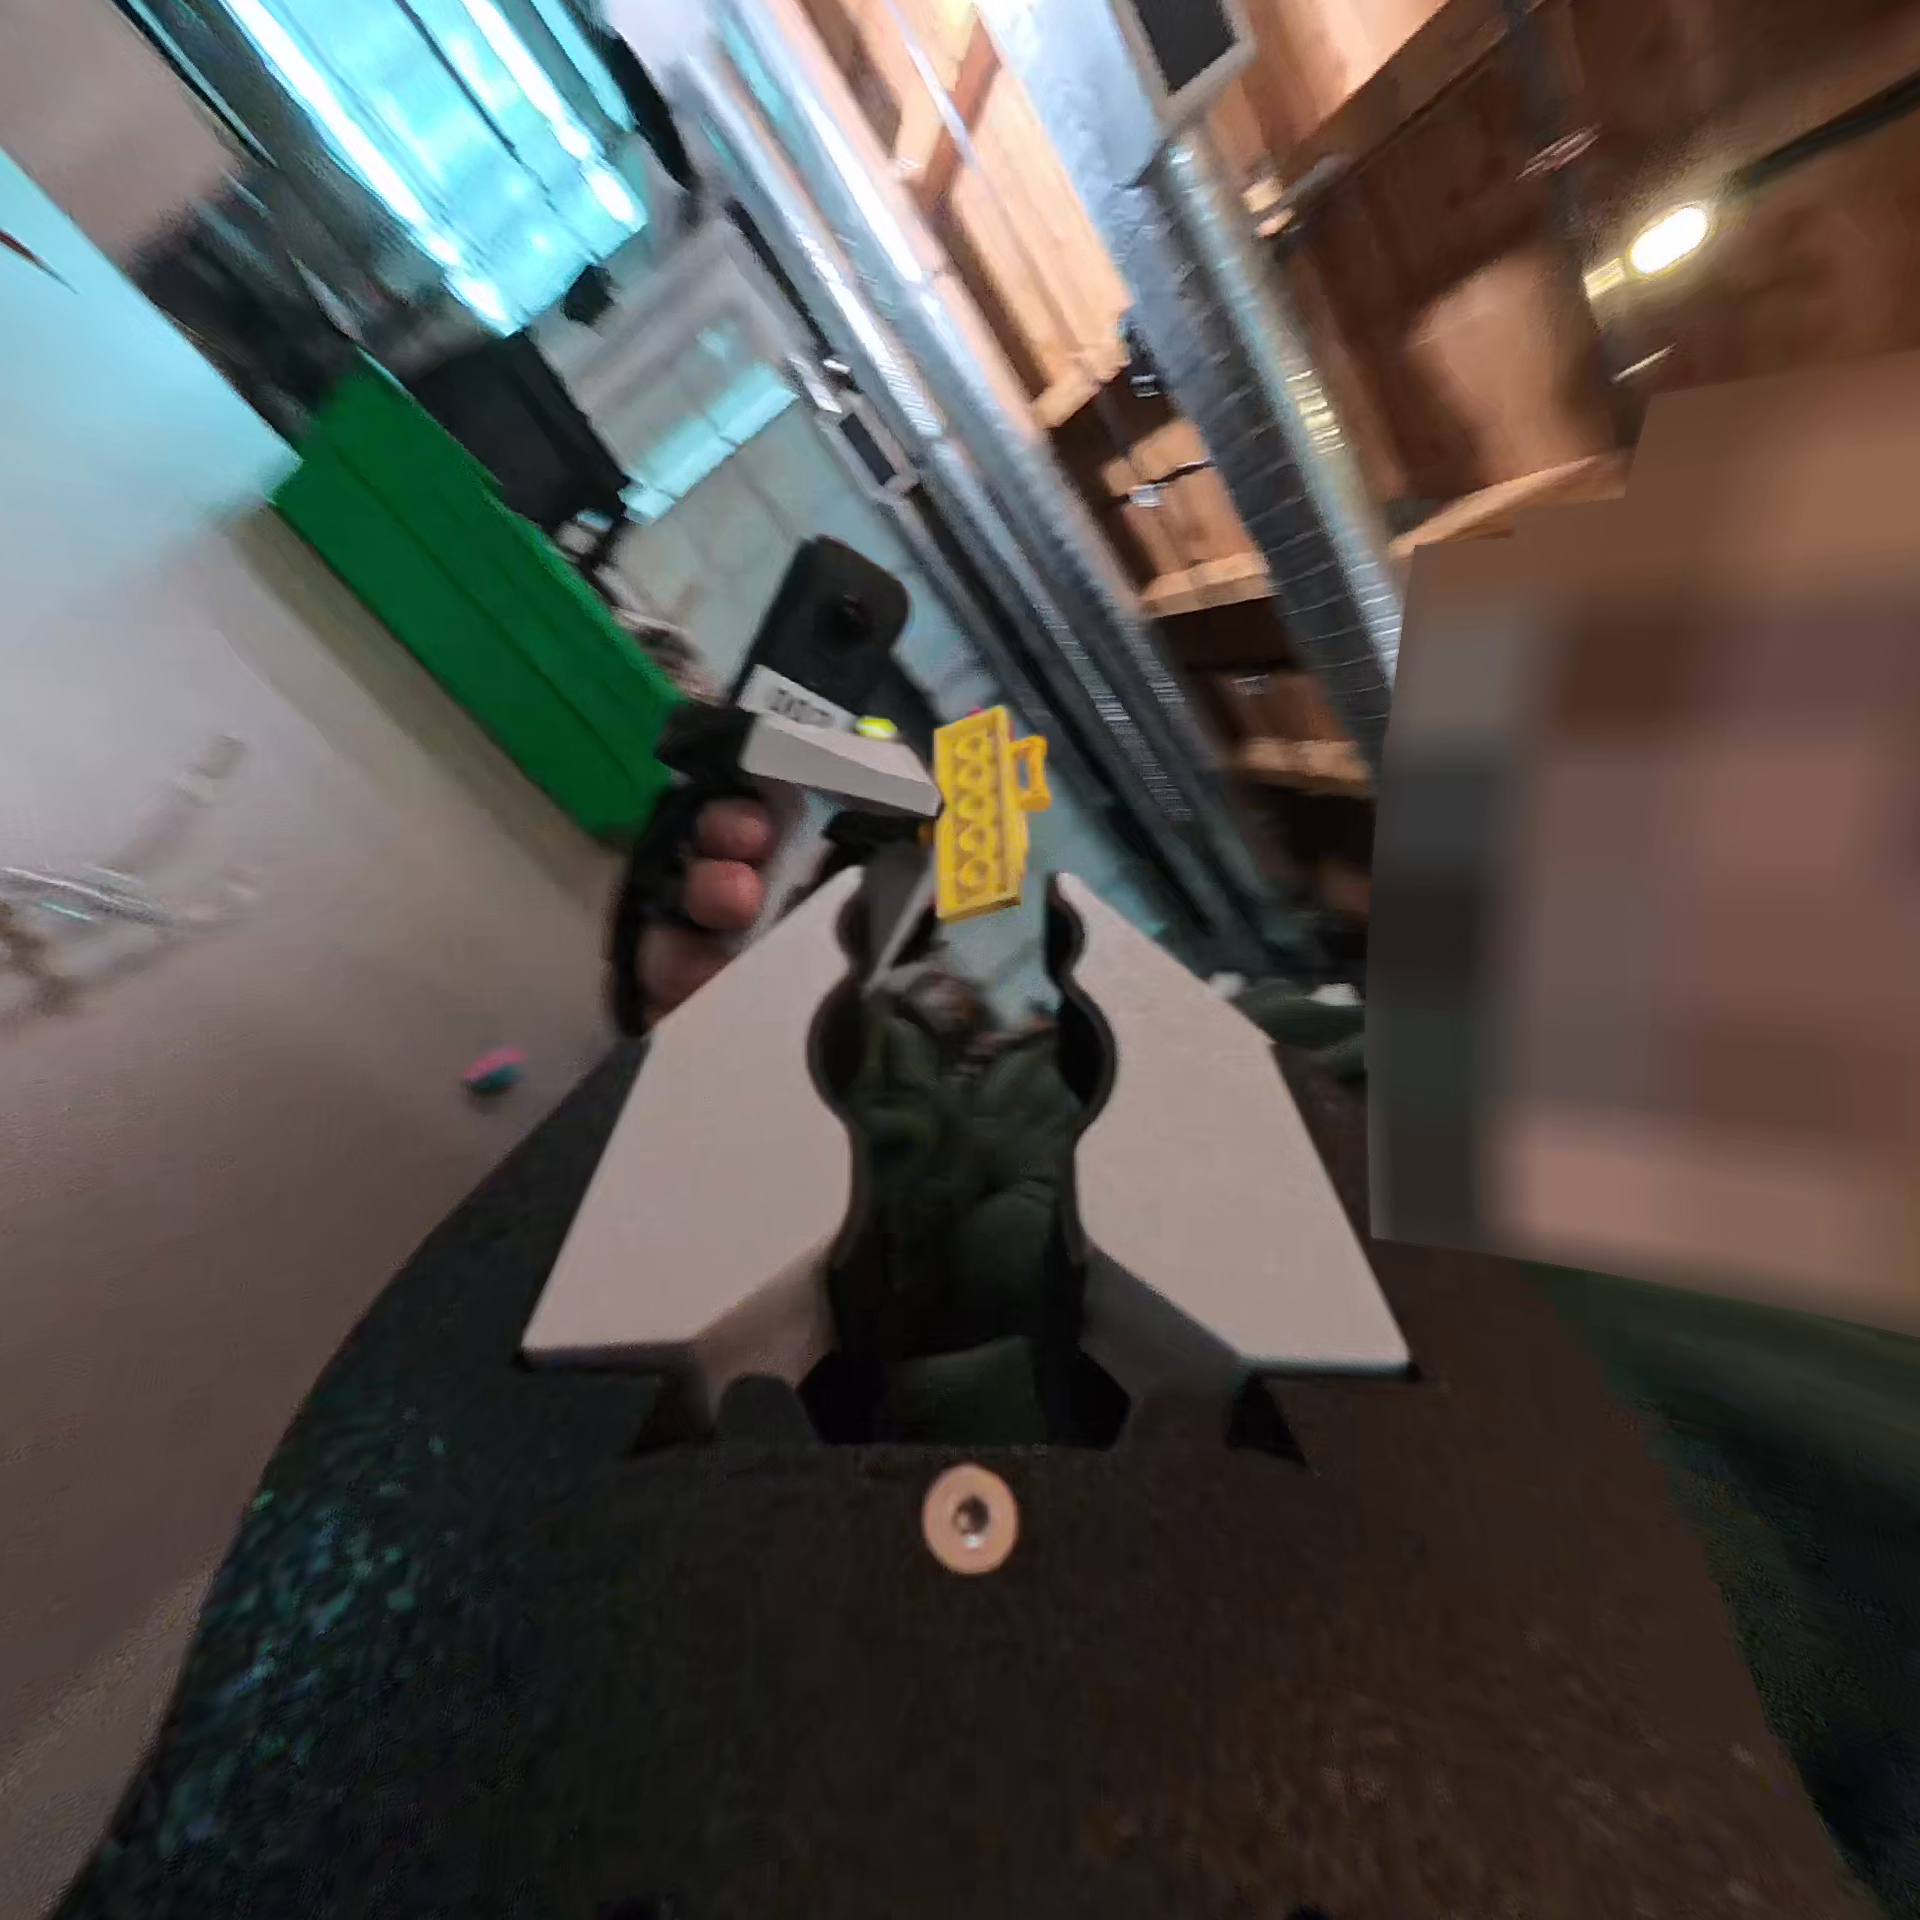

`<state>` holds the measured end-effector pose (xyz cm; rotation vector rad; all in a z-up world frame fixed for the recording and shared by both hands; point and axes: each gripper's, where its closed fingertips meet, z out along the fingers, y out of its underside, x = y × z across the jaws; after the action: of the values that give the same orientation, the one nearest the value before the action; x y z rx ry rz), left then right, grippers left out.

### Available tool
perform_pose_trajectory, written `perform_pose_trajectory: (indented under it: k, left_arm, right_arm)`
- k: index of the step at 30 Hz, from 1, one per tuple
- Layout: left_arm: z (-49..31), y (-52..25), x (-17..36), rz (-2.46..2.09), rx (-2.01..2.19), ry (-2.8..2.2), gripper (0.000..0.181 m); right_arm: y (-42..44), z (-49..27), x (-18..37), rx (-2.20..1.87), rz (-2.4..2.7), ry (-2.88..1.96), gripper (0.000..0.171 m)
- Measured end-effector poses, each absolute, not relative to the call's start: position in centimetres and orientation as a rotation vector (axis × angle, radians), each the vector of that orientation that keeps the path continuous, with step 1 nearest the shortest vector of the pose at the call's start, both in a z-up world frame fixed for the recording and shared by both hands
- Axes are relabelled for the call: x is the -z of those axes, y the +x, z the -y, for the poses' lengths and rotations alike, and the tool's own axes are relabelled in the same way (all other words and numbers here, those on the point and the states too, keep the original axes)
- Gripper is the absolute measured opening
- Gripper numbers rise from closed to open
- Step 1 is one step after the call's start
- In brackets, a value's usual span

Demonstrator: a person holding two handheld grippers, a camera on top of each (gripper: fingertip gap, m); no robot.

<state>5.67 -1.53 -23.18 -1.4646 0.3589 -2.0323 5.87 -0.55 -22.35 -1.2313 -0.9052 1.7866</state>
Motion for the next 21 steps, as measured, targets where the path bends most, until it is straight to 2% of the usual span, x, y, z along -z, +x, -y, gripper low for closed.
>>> perform_pose_trajectory:
  k: [1, 3, 5, 11, 15, 21]
  left_arm:
    - [1.1, 5.7, 23.5, -0.394, 1.895, -1.484, 0.039]
    - [0.9, 5.6, 23.4, -0.489, 1.655, -1.476, 0.045]
    - [1.2, 6.0, 22.9, -0.585, 1.483, -1.45, 0.042]
    - [0.5, 7.0, 23.3, -0.711, 1.137, -1.496, 0.017]
    - [0.1, 6.7, 23.0, -0.551, 1.372, -1.517, 0.012]
    - [-0.1, 6.1, 22.8, -0.325, 1.774, -1.458, 0.012]
  right_arm:
    - [5.9, 0.4, 22.4, -1.804, 0.887, -1.238, 0.01]
    - [6.0, 0.3, 22.4, -1.826, 0.87, -1.243, 0.01]
    - [5.8, 0.3, 22.6, -1.821, 0.875, -1.257, 0.01]
    - [5.6, 0.2, 22.7, -1.831, 0.863, -1.266, 0.01]
    - [5.7, -0.2, 22.5, -1.771, 0.849, -1.248, 0.01]
    - [5.4, 0.1, 22.6, -1.662, 0.904, -1.232, 0.02]
